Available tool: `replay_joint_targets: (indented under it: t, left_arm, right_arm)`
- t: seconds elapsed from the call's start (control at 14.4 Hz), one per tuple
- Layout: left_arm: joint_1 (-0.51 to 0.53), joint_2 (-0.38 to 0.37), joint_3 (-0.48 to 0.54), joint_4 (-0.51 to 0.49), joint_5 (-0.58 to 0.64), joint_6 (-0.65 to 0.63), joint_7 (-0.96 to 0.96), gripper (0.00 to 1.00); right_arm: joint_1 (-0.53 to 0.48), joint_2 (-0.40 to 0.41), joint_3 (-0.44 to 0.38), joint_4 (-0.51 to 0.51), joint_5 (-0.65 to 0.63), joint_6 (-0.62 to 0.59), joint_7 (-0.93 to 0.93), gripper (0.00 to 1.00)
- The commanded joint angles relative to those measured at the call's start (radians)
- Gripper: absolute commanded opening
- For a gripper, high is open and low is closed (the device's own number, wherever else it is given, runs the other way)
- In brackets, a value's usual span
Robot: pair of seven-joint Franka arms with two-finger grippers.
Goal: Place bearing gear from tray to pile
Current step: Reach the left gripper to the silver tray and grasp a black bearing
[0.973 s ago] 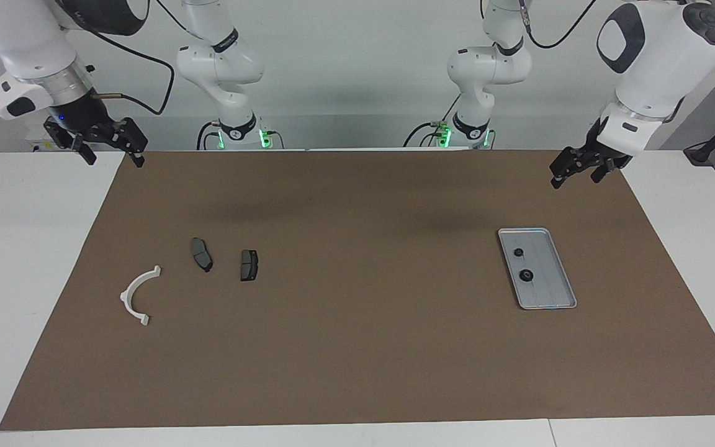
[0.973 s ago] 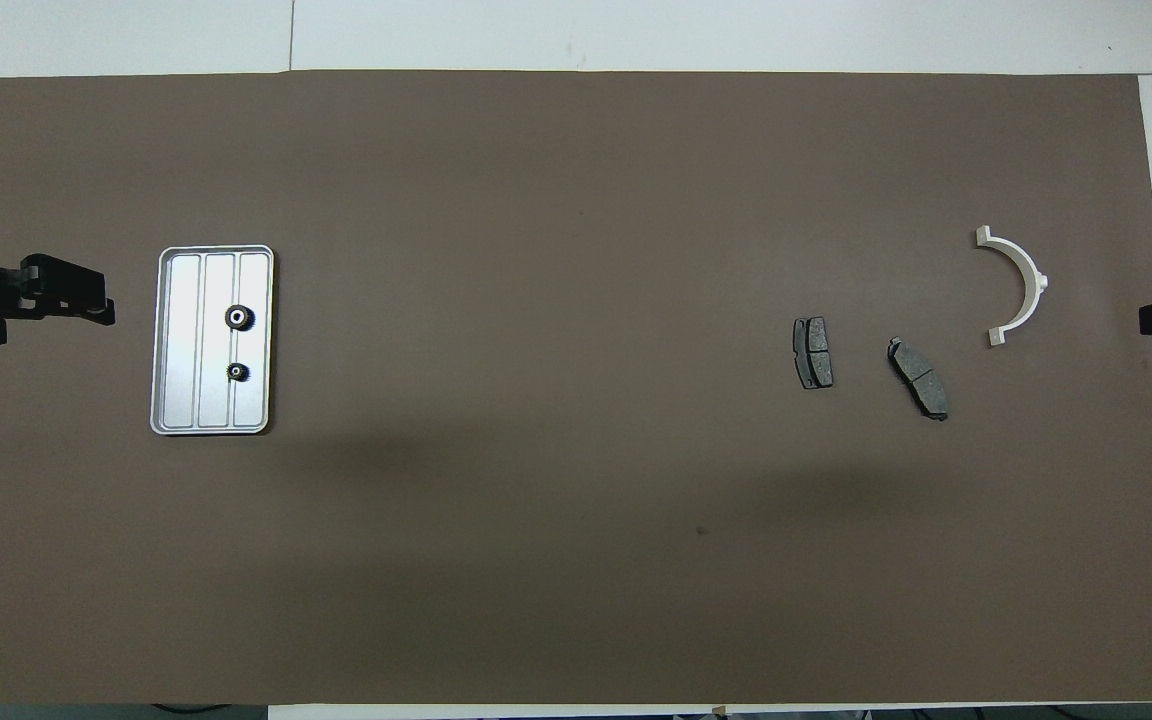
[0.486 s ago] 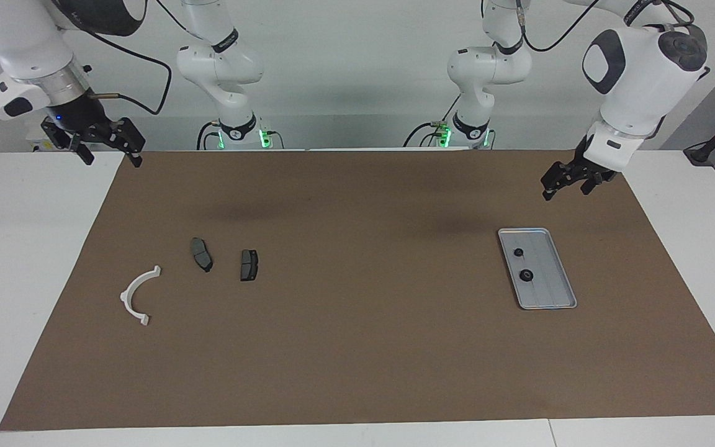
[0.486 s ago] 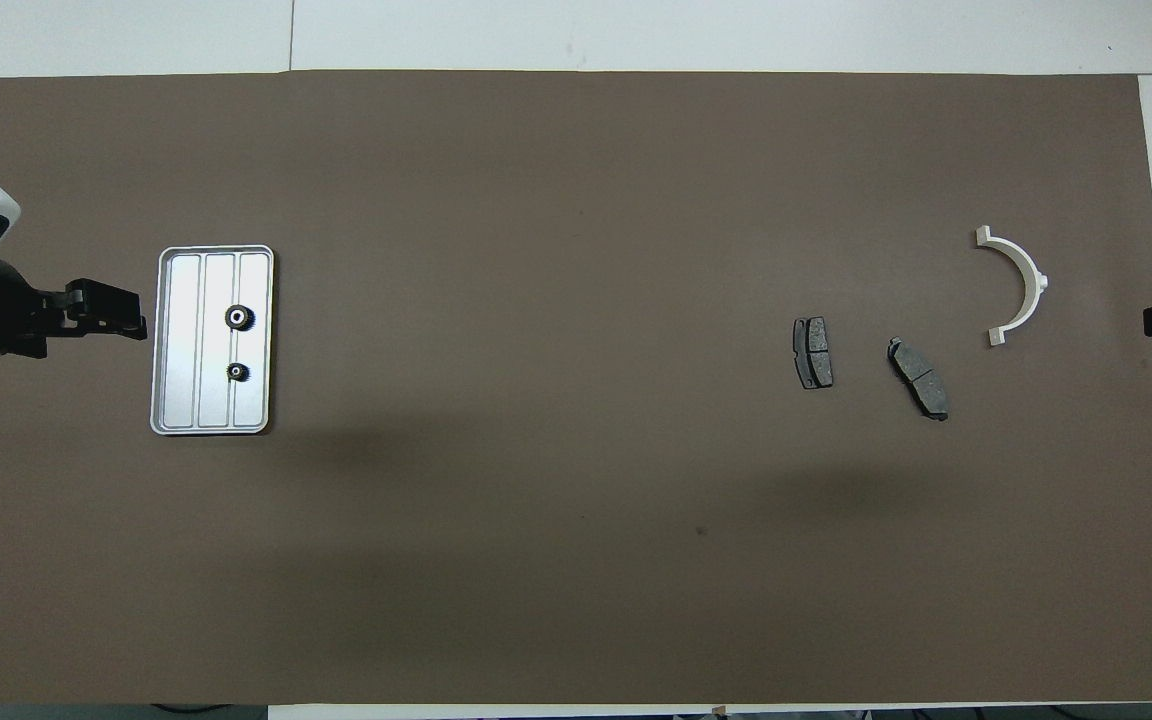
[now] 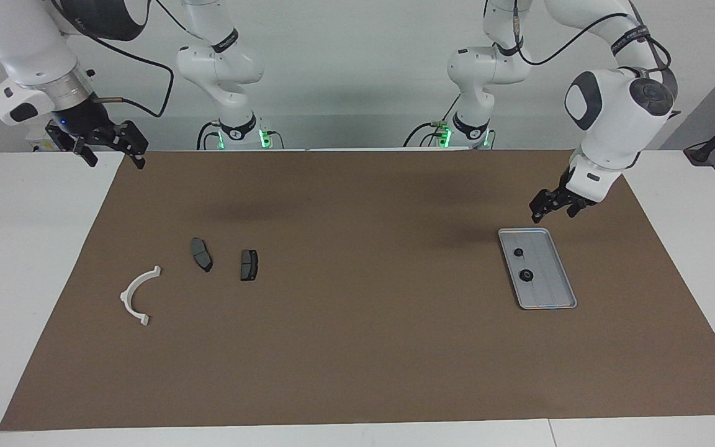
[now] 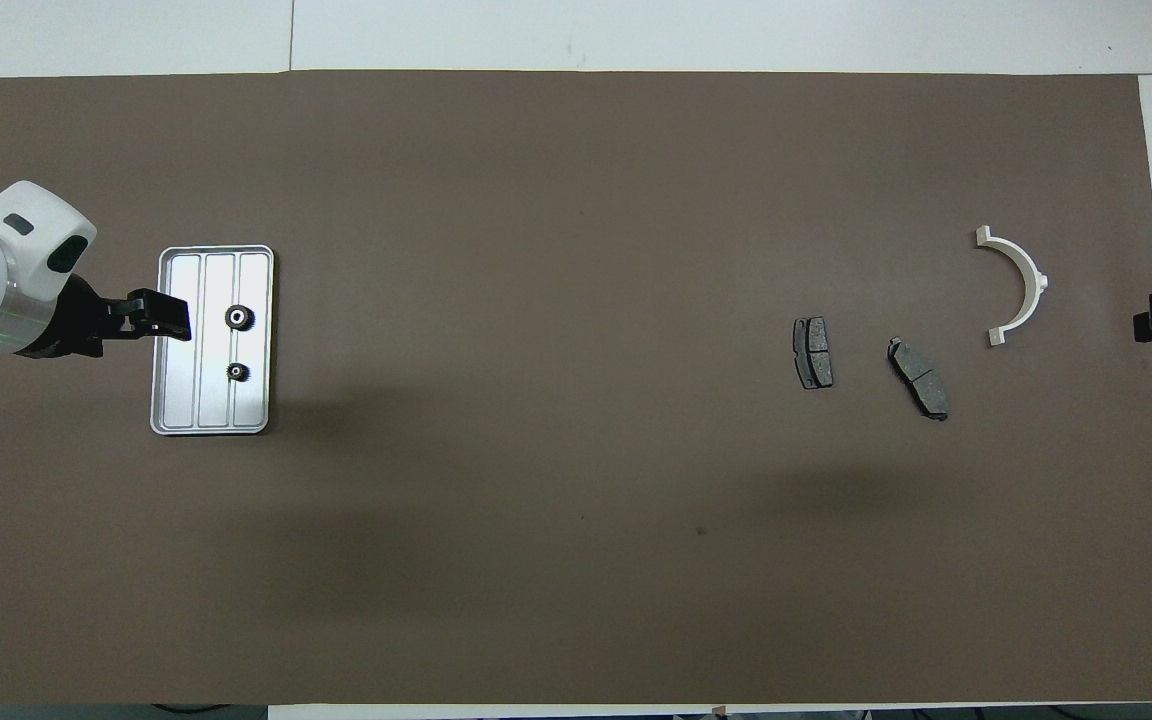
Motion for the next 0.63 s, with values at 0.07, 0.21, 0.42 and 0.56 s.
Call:
replay_joint_targets:
  t: [0.07,0.21,0.42,0.56]
  left_arm:
    - [-0.006,0.023,0.007,-0.054,-0.002,0.132,-0.002,0.68]
    - [-0.009,0.049,0.007,-0.076,-0.002,0.181,-0.022,0.62]
    - [-0.010,0.124,0.007,-0.076,-0.002,0.250,-0.038,0.68]
    - [-0.010,0.161,0.007,-0.076,-0.002,0.290,-0.039,0.68]
  right_arm:
    - [-0.041,-0.027,0.006,-0.031,0.006,0.003,-0.069,1.00]
    - [-0.040,-0.028,0.006,-0.037,0.006,0.003,-0.067,1.00]
    - [-0.040,-0.036,0.008,-0.048,0.006,0.003,-0.069,1.00]
    - [-0.038,-0.036,0.008,-0.048,0.006,0.003,-0.069,1.00]
